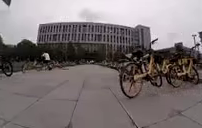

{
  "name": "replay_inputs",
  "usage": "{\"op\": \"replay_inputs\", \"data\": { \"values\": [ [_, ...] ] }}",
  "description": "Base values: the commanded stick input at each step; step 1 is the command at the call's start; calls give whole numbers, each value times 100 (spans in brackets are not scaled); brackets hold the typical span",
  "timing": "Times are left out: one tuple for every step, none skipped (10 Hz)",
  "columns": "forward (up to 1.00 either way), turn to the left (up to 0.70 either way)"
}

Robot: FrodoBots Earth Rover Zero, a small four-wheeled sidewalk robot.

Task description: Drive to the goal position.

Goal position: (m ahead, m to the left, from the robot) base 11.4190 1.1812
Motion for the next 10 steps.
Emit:
{"op": "replay_inputs", "data": {
  "values": [
    [0,0],
    [0,0],
    [0,0],
    [0,0],
    [0,0],
    [0,0],
    [0,60],
    [0,60],
    [0,60],
    [0,60]
  ]
}}
